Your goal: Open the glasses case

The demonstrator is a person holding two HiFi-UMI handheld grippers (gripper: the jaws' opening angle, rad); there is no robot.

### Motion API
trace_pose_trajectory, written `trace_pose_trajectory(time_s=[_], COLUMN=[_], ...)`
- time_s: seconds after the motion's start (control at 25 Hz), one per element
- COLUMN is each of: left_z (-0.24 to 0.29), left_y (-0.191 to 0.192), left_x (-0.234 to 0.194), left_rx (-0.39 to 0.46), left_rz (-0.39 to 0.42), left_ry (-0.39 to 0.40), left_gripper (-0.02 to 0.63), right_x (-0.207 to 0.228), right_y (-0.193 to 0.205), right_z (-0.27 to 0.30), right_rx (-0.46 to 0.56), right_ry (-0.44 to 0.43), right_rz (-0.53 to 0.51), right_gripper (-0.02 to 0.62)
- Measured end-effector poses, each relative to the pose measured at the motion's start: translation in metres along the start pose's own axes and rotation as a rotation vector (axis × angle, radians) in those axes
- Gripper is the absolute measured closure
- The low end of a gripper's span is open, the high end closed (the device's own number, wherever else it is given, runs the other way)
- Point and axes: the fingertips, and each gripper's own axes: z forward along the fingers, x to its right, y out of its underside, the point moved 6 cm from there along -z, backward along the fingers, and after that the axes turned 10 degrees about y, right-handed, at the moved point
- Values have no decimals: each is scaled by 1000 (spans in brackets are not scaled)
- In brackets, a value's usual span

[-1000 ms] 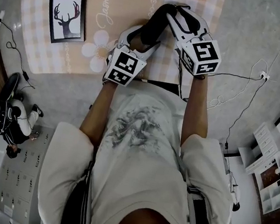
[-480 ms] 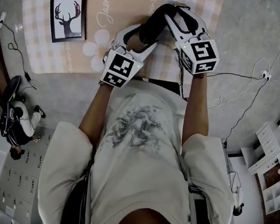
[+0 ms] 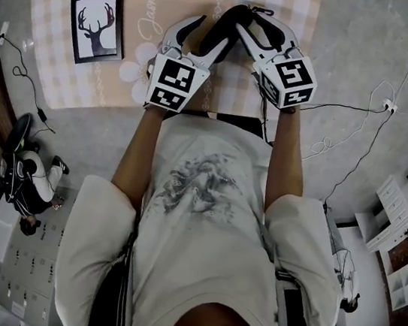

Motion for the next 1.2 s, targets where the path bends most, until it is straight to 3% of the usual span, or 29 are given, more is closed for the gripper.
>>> trace_pose_trajectory(time_s=[0.52,0.8,1.2], left_z=[3,-2,-6], left_y=[2,7,9], left_x=[6,0,-4], left_rx=[-18,-56,-81], left_rz=[3,-2,-2], left_ry=[-19,-62,-87], left_gripper=[353,396,399], right_x=[-11,-14,-16], right_y=[-2,-1,4], right_z=[-1,-2,-9], right_rx=[-9,-30,-52], right_ry=[58,65,91], right_rz=[-65,-106,-160], right_gripper=[434,434,434])
